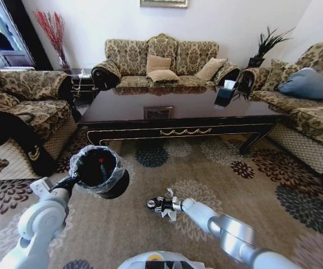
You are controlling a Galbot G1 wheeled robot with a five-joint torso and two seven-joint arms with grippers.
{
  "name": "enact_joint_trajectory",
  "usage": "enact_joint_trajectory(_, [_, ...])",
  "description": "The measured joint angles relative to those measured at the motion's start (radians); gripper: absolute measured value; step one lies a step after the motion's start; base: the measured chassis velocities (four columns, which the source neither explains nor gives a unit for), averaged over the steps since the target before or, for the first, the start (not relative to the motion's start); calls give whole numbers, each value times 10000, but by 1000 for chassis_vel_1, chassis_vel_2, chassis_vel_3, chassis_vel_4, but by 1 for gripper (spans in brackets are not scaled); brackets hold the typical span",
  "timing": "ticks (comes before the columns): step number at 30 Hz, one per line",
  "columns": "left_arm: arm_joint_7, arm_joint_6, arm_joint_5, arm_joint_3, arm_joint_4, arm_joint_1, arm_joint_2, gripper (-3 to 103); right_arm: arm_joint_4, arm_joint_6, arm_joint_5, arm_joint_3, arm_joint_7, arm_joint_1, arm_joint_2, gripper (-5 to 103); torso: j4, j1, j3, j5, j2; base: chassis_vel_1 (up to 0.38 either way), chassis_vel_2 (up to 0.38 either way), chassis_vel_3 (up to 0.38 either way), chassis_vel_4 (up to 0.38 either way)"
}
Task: Move to the front of the table and pick up the trash from the floor, then place it into the trash bin.
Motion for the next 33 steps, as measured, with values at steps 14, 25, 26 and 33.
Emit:
enact_joint_trajectory(14, [4, 0, 58, 30, -28, 36, -43, 3, 253, 108, 11, 526, 58, 96, -73, 21, -3, 0, 1, -1, 0, 0, 0, 0, 0])
enact_joint_trajectory(25, [11, -14, 85, -1, -115, 112, -65, 3, 415, 170, 26, 624, 115, 167, -63, 2, -2, 0, 2, 0, -1, 0, 0, 0, 0])
enact_joint_trajectory(26, [12, -21, 92, -6, -118, 125, -68, 3, 459, 189, 25, 623, 115, 153, -82, 1, -2, 0, 1, 0, 0, 0, 0, 0, 0])
enact_joint_trajectory(33, [12, -34, 143, 18, -118, 142, -91, 3, 1346, 225, 156, 637, 128, 149, -434, 0, -1, 0, 1, 0, 0, 0, 0, 0, 0])
